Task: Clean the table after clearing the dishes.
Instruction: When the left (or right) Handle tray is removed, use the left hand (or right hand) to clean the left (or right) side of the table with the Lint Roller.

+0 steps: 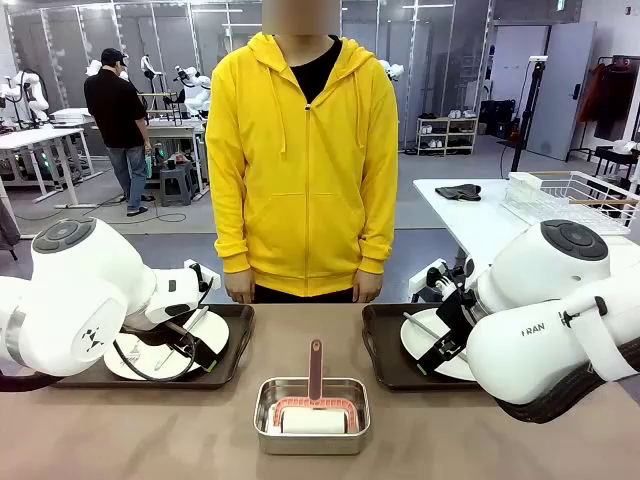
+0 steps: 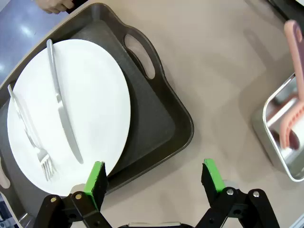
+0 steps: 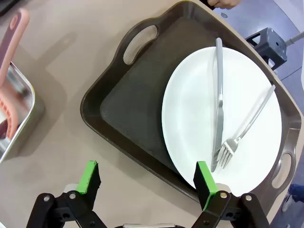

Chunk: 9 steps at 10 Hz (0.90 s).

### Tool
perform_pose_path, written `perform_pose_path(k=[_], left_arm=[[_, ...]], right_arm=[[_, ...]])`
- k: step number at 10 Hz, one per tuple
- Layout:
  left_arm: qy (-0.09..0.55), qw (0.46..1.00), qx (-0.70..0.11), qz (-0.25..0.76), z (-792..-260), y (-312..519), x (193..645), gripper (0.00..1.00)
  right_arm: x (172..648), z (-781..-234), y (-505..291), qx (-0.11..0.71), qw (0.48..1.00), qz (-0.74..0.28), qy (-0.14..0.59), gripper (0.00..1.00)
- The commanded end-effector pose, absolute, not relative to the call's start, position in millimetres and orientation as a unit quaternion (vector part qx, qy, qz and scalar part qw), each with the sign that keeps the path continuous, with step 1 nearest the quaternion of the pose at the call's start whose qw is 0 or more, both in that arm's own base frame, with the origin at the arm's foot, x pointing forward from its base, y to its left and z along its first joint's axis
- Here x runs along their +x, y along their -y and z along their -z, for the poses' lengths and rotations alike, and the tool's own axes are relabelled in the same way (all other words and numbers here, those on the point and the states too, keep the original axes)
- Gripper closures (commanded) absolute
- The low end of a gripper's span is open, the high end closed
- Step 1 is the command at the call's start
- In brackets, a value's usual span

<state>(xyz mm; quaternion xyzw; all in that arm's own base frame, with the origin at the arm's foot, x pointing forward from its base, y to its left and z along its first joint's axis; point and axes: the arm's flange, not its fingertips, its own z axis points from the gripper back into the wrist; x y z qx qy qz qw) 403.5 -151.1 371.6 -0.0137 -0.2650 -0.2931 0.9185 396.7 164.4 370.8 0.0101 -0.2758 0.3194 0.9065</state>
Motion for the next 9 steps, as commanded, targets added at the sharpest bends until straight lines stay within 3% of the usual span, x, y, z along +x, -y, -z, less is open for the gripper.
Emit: perform_pose_path(k=[1, 9], left_arm=[[0.265, 0.918, -0.014, 0.293, -371.6, 151.2, 403.4, 0.0], [0.265, 0.918, -0.014, 0.293, -371.6, 151.2, 403.4, 0.0]], right_arm=[[396.7, -370.9, -164.4, 0.01, 0.907, -0.319, 0.276, 0.0], [396.7, -370.9, -164.4, 0.01, 0.907, -0.319, 0.276, 0.0]])
